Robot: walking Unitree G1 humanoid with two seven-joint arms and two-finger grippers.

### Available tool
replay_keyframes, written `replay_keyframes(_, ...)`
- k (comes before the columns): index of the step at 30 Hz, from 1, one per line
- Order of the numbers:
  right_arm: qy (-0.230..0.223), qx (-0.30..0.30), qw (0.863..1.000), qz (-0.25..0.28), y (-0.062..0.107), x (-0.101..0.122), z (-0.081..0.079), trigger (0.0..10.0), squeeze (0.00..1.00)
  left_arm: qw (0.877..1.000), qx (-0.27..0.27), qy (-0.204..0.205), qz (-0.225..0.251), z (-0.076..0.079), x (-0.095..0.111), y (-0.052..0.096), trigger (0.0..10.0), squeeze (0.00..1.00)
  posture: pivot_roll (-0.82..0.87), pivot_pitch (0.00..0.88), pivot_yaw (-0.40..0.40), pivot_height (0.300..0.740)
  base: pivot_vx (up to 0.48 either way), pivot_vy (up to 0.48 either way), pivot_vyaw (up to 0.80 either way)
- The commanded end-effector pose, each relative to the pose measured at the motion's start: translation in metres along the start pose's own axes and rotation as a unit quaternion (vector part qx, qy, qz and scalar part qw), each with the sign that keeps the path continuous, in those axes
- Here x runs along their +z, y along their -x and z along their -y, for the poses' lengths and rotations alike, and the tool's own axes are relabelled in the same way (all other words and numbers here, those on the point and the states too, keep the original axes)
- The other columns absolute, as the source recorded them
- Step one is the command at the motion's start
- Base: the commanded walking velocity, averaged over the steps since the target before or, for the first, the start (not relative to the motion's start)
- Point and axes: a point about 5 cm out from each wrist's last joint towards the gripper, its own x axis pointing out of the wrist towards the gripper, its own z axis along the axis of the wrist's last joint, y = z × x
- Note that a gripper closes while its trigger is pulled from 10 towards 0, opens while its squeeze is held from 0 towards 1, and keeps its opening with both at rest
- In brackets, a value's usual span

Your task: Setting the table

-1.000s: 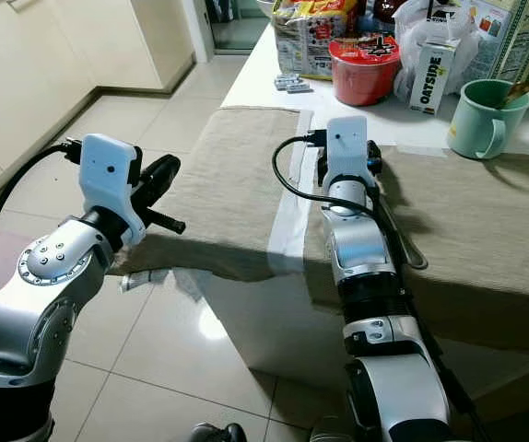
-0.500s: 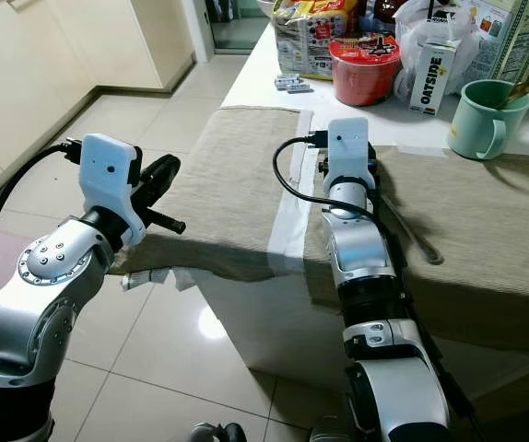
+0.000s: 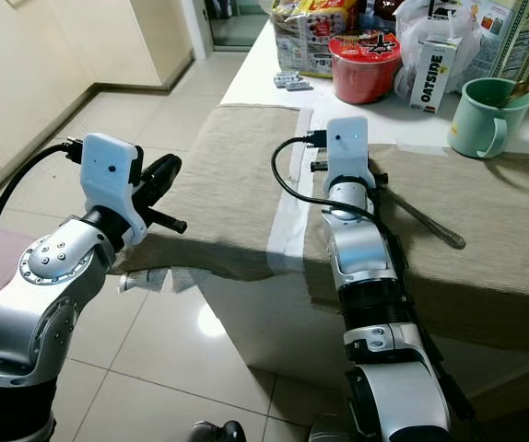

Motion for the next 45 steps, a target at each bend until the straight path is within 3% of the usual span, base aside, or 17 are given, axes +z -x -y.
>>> replay_keyframes(1, 0.0, 0.013, 1.0, 0.016, 0.003, 0.008, -0.005, 0.0, 0.3, 1.0, 0.006, -0.007, 0.008, -0.002, 0.004, -0.001, 10.0, 0.0, -0.19, 0.105, 0.159, 0.74, 0.0, 0.0, 0.0)
replay_keyframes(3, -0.007, 0.009, 0.997, 0.073, 0.004, 0.032, 0.0, 0.0, 0.29, 1.0, 0.007, -0.006, 0.009, 0.0, 0.004, -0.002, 10.0, 0.0, -0.19, 0.108, 0.157, 0.74, 0.0, 0.0, 0.0)
replay_keyframes(5, -0.01, 0.007, 0.995, 0.094, 0.006, 0.042, 0.002, 0.0, 0.29, 1.0, 0.007, -0.005, 0.01, 0.0, 0.004, -0.002, 10.0, 0.0, -0.19, 0.109, 0.156, 0.74, 0.0, 0.0, 0.0)
replay_keyframes(25, -0.003, 0.011, 0.989, 0.145, 0.009, 0.065, 0.008, 0.0, 0.29, 1.0, 0.014, -0.002, 0.018, -0.001, 0.006, -0.006, 10.0, 0.0, -0.19, 0.098, 0.15, 0.74, 0.0, 0.0, 0.0)
replay_keyframes(26, 0.007, 0.024, 0.987, 0.158, 0.011, 0.067, 0.006, 0.0, 0.23, 1.0, 0.019, 0.0, 0.021, -0.002, 0.005, -0.006, 10.0, 0.0, -0.19, 0.099, 0.148, 0.74, 0.0, 0.0, 0.0)
replay_keyframes(27, 0.007, 0.024, 0.987, 0.158, 0.011, 0.067, 0.006, 0.0, 0.23, 1.0, 0.019, 0.0, 0.021, -0.002, 0.005, -0.006, 10.0, 0.0, -0.19, 0.099, 0.148, 0.74, 0.0, 0.0, 0.0)
replay_keyframes(28, 0.034, 0.037, 0.98, 0.191, 0.017, 0.071, 0.003, 0.0, 0.06, 0.999, 0.025, 0.002, 0.024, -0.003, 0.004, -0.005, 10.0, 0.0, -0.19, 0.099, 0.147, 0.74, 0.0, 0.0, 0.0)
replay_keyframes(30, 0.043, 0.039, 0.977, 0.203, 0.019, 0.073, 0.003, 0.0, 0.06, 0.999, 0.026, 0.002, 0.025, -0.003, 0.004, -0.004, 10.0, 0.0, -0.19, 0.099, 0.147, 0.74, 0.0, 0.0, 0.0)
replay_keyframes(31, 0.051, 0.036, 0.973, 0.222, 0.023, 0.076, 0.003, 0.0, 0.0, 0.999, 0.029, 0.005, 0.026, -0.004, 0.004, -0.004, 10.0, 0.0, -0.19, 0.099, 0.147, 0.74, 0.0, 0.0, 0.0)
replay_keyframes(34, 0.08, 0.02, 0.96, 0.269, 0.037, 0.081, 0.01, 0.0, 0.0, 0.998, 0.048, 0.012, 0.035, -0.006, 0.002, -0.002, 10.0, 0.0, -0.19, 0.098, 0.139, 0.74, 0.0, 0.0, 0.0)
replay_keyframes(41, 0.123, -0.01, 0.943, 0.308, 0.05, 0.079, 0.027, 0.0, 0.0, 0.997, 0.065, 0.014, 0.046, -0.011, 0.001, -0.003, 10.0, 0.0, -0.2, 0.081, 0.134, 0.74, 0.0, 0.0, 0.0)
replay_keyframes(45, 0.122, 0.004, 0.955, 0.271, 0.047, 0.066, 0.027, 0.0, 0.0, 0.997, 0.063, 0.015, 0.048, -0.01, 0.001, -0.003, 10.0, 0.0, -0.21, 0.073, 0.134, 0.74, 0.0, 0.0, 0.0)
